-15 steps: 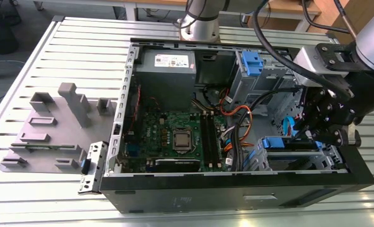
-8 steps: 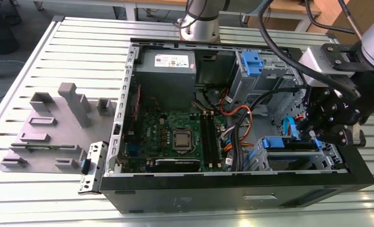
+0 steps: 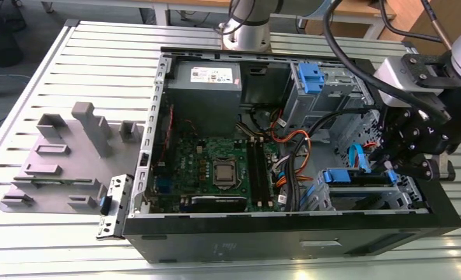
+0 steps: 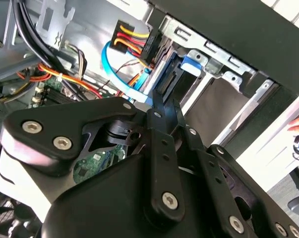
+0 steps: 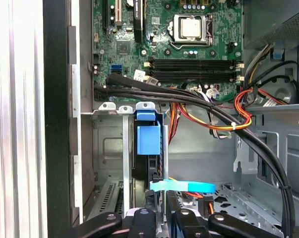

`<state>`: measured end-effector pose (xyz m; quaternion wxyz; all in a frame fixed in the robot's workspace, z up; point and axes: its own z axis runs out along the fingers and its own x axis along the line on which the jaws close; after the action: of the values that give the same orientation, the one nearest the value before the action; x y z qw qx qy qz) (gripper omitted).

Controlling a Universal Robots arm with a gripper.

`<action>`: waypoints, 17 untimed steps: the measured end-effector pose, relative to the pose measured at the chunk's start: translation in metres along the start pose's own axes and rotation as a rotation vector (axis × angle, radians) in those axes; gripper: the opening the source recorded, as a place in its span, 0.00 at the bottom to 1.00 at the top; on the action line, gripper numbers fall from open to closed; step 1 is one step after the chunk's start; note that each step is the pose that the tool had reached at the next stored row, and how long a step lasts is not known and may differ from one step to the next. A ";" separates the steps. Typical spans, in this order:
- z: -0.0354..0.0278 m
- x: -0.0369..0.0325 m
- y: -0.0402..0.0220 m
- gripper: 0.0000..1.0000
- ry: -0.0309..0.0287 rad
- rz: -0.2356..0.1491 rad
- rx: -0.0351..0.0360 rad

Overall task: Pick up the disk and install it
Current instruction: 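Insert the first disk wire, then insert the second disk wire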

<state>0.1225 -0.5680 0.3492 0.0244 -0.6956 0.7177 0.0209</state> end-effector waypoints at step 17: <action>-0.0001 -0.0001 -0.0021 0.23 0.0003 0.000 -0.0050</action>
<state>0.1246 -0.5679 0.3492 0.0225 -0.6955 0.7178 0.0226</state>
